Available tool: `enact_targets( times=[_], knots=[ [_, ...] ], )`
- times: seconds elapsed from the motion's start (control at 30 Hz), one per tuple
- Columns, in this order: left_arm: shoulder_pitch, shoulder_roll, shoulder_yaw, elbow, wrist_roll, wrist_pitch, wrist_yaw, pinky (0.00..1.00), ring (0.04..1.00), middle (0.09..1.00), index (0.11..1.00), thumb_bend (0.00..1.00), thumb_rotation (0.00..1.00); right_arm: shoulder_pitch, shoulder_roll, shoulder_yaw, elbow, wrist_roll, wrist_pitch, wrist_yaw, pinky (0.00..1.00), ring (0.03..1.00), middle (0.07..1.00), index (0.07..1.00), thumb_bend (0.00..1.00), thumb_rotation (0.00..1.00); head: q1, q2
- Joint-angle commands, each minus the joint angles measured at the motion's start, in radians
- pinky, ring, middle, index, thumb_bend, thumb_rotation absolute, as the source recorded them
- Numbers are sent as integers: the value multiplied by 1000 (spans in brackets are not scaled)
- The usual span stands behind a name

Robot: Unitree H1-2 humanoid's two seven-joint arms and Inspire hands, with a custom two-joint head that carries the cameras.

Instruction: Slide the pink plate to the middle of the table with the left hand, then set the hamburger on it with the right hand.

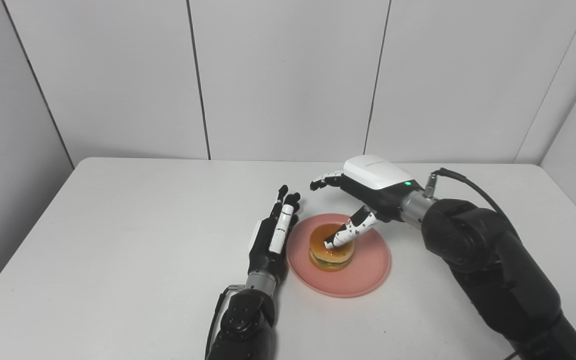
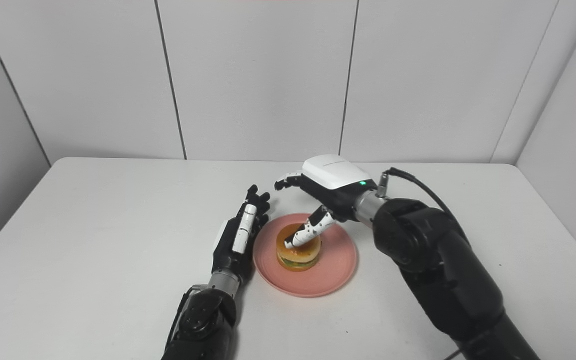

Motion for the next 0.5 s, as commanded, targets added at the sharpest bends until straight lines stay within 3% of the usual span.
enact_targets(
  times=[0.0, 0.1, 0.2, 0.27, 0.33, 0.47],
  knots=[
    [71, 21, 2, 48, 13, -11, 5, 1000, 968, 951, 999, 713, 822, 26, 26, -68, 28, 91, -78, -122, 630, 741, 779, 778, 888, 507, -1, 0],
    [74, 25, -1, 40, 34, -37, 25, 1000, 970, 938, 959, 725, 785, 77, 86, -147, 93, 229, -116, -207, 653, 755, 795, 788, 817, 591, -2, -1],
    [81, 25, -5, 22, 58, -79, 48, 999, 980, 950, 952, 770, 753, 136, 247, -300, 184, 497, -95, -288, 662, 744, 774, 780, 840, 721, -2, 1],
    [85, 27, -9, 17, 80, -119, 67, 1000, 979, 956, 968, 791, 736, 156, 320, -370, 234, 607, -97, -325, 688, 753, 786, 788, 850, 788, -3, 1],
    [89, 30, -12, 18, 99, -154, 83, 1000, 976, 956, 978, 795, 734, 163, 362, -415, 275, 669, -110, -351, 729, 774, 798, 793, 861, 804, -5, 2],
    [94, 40, -12, 19, 125, -195, 113, 1000, 991, 972, 999, 777, 760, 169, 405, -474, 397, 769, -220, -394, 792, 814, 813, 818, 857, 790, -10, 2]
  ],
)
